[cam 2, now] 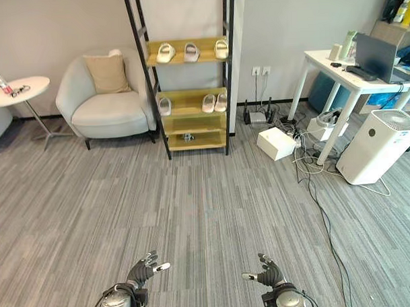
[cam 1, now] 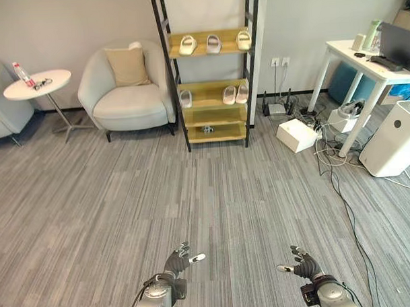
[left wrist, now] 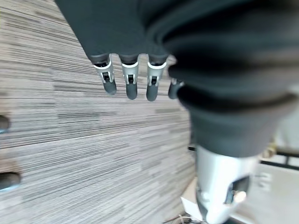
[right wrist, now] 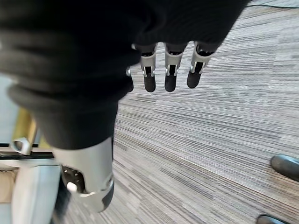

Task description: Arrange the slippers neatly on the shoe rack.

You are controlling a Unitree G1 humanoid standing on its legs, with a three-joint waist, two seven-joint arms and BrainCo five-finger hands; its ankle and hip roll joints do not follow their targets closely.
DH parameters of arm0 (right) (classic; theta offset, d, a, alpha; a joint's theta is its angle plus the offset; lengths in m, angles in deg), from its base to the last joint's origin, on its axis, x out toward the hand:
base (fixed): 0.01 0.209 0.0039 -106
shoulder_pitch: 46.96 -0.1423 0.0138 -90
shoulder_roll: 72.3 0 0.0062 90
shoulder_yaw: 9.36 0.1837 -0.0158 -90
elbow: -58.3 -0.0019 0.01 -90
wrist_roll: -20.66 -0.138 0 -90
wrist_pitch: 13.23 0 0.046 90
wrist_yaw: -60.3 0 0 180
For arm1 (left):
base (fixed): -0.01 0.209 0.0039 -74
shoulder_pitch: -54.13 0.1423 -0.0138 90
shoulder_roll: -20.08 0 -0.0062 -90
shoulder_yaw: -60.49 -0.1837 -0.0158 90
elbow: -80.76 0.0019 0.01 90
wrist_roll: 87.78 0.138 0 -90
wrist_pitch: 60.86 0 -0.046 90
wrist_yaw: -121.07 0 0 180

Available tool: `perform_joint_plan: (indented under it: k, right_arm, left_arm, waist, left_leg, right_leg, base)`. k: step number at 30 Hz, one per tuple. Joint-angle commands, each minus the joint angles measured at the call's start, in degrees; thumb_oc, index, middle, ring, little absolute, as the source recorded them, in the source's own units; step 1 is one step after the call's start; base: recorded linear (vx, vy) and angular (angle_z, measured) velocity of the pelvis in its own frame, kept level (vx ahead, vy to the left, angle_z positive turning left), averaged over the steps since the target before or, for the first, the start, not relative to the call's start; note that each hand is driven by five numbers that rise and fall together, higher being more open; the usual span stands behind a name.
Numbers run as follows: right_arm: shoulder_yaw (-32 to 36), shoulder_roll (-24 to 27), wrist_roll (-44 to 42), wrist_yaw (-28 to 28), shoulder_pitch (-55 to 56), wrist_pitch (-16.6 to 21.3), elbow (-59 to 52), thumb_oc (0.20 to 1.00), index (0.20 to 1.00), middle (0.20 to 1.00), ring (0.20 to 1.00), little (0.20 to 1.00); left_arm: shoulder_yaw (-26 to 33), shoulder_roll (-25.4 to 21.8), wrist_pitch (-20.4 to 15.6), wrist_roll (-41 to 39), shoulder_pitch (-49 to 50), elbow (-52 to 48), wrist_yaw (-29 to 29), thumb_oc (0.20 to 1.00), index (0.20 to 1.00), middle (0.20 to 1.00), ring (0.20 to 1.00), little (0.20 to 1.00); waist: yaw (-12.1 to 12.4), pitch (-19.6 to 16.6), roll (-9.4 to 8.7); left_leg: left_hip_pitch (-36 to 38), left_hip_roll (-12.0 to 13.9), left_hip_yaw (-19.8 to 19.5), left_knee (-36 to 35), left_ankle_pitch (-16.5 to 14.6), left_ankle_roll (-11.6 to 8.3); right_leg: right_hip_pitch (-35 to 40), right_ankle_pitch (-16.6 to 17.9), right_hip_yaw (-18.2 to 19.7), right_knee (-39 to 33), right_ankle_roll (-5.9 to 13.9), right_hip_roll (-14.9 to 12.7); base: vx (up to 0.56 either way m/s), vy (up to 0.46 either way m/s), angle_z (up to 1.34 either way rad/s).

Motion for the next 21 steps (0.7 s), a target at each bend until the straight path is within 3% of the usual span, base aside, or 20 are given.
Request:
perform_joint_plan:
  k: [1,21]
  right_arm:
    - [-2.45,0.82,-0.66,-0.82,-1.56,1.66,-3.59,1.000,1.000,1.000,1.000,1.000]
    - [-3.22,0.18,-2.25,-1.63,-0.51,1.07,-4.71,1.000,1.000,1.000,1.000,1.000]
  left_arm:
    - [0.89,0.40,-1.26,0.28,-3.49,4.10,0.26,1.000,1.000,1.000,1.000,1.000]
    - [3.32,-0.37,-0.48,1.86,-2.75,6.06,-0.39,1.000,1.000,1.000,1.000,1.000]
  waist:
    - [-0.25,-1.01,-2.08]
    - [-0.60,-1.41,-1.85]
  left_leg:
    - [-0.34,0.45,1.62,-0.47,-1.03,-2.49]
    - [-0.03,0.47,1.86,-0.47,-1.14,-2.68]
  right_leg:
    - [1.93,-2.10,-0.80,-0.10,5.48,-4.33]
    - [1.56,-1.90,-0.12,-0.10,5.31,-4.21]
  base:
    - [0.00,0.000,0.00]
    - [0.00,-0.001,0.00]
